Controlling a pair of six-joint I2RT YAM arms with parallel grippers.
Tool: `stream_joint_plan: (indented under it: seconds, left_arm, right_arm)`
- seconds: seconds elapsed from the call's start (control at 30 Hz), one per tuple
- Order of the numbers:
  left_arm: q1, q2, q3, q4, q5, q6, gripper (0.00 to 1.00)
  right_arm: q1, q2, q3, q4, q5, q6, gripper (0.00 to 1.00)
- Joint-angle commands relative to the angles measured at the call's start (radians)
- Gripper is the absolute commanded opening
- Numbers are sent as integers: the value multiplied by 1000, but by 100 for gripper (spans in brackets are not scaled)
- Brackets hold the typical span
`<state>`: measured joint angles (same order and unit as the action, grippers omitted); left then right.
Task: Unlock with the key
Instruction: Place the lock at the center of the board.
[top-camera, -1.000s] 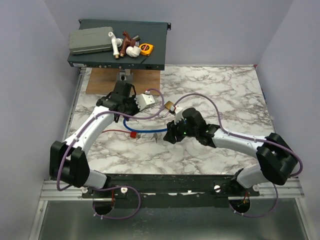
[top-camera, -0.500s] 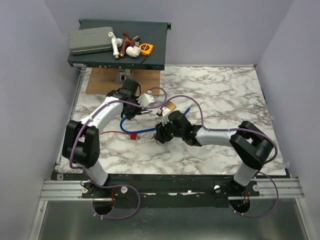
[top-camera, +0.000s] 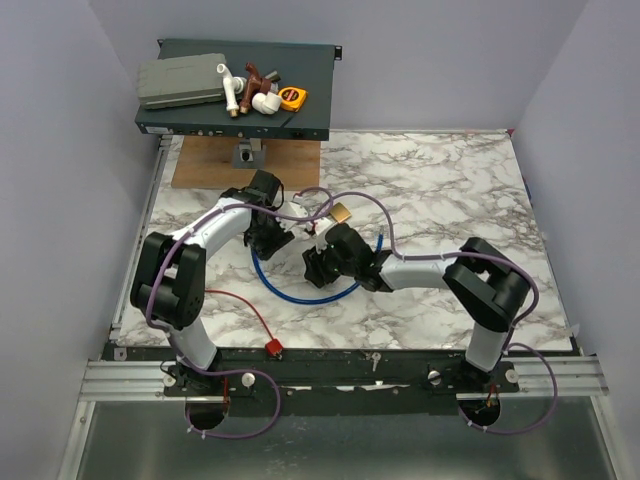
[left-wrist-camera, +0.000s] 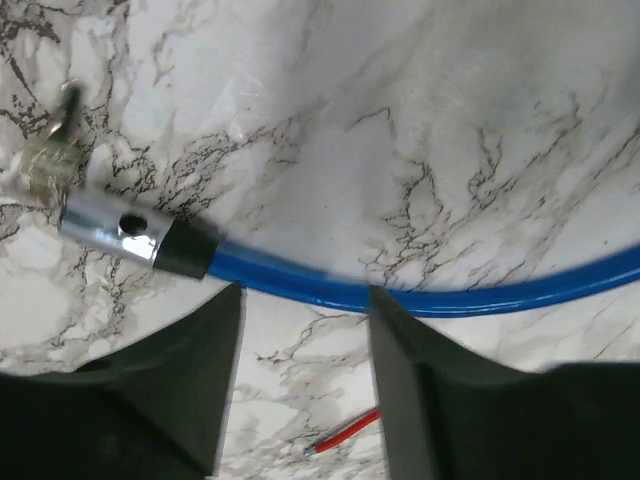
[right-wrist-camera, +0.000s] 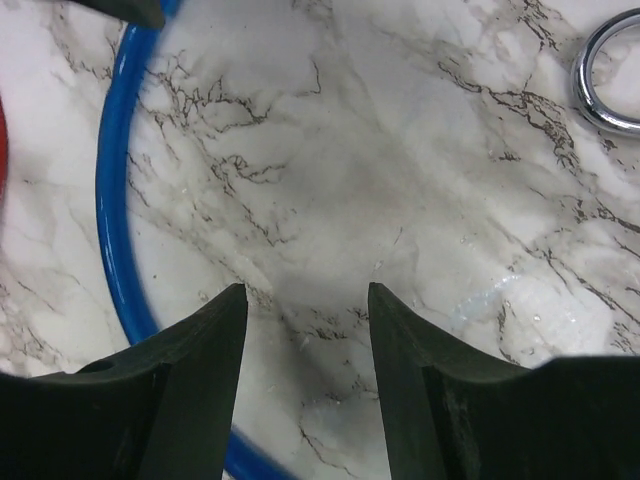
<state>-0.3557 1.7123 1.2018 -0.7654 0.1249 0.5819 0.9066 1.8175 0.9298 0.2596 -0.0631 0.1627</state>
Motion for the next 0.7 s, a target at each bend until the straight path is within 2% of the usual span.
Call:
stream_joint_plan:
  seconds: [0.0, 0.03, 0.07, 0.27, 0.43, 0.53, 0.67]
  left_arm:
    - [-3, -43, -26, 18, 13, -15, 73]
    - [-3, -39, -19, 26, 4, -18, 82]
    - [-3, -34, -11, 28, -1, -22, 97]
    - [-2, -69, 48, -39, 50, -29, 98]
    - [-2, -124, 78, -111, 108, -16, 98]
    - [-2, -132, 98, -143, 140, -23, 98]
    - [4, -119, 118, -170, 173, -42, 98]
  right_arm:
    - [13, -81, -44, -3, 59, -27, 57]
    - [13, -108, -50, -14, 99, -27, 58]
    - [13, -144, -50, -38, 120, -25, 59]
    - [13, -361, -66, -252, 85, -36, 62]
    - [12, -511, -122, -470, 172, 35, 61]
    - [9, -581, -180, -484, 244, 92, 63]
    - [-26, -583, -180, -470, 277, 114, 63]
